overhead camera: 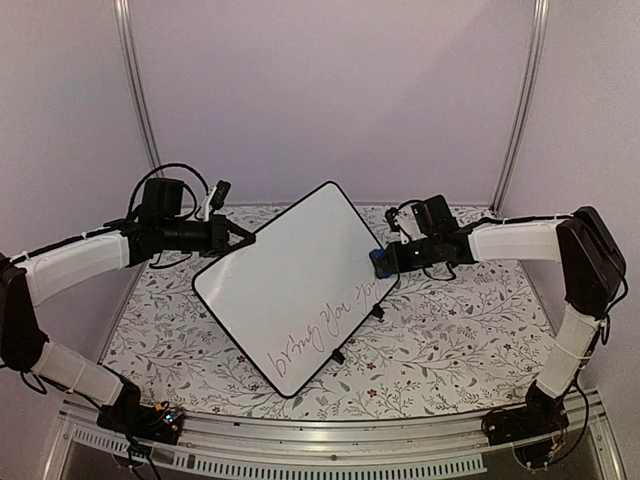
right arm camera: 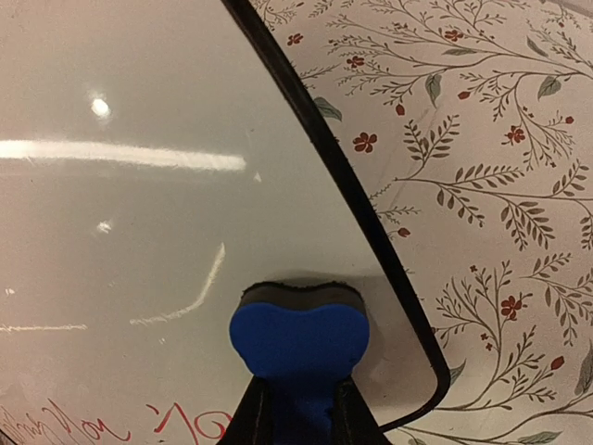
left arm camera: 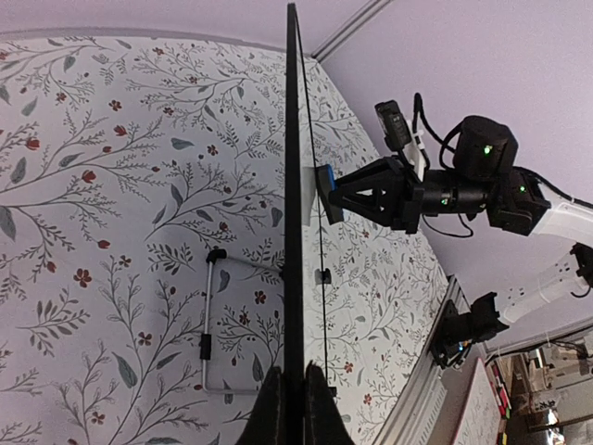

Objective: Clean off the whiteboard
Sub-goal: Erase the whiteboard at the center of the board.

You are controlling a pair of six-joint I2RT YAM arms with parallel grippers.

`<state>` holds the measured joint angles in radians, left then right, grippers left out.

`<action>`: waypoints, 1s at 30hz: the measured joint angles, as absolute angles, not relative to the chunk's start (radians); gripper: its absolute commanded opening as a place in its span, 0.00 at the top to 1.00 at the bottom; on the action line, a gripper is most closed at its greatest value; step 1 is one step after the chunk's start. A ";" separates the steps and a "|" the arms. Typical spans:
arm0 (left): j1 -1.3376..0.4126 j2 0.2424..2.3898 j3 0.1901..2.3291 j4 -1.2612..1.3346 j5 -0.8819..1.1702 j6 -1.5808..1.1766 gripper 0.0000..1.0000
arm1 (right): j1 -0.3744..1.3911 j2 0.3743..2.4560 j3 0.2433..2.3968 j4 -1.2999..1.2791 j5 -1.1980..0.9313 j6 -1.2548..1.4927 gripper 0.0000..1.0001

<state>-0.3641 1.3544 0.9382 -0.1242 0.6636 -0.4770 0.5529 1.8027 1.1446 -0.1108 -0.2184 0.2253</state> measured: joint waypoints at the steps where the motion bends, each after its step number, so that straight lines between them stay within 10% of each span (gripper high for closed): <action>1: -0.364 1.354 0.938 -0.124 0.664 -0.477 1.00 | 0.553 1.799 1.136 -0.108 -0.218 0.226 0.94; 30: -0.364 1.354 0.938 -0.120 0.663 -0.472 1.00 | 0.748 1.625 1.195 -0.316 -0.108 0.198 0.93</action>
<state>-0.3645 1.3544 0.9382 -0.1196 0.6628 -0.4717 0.7483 1.6249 1.1946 -0.3164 -0.1078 0.1982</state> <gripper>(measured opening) 0.024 0.168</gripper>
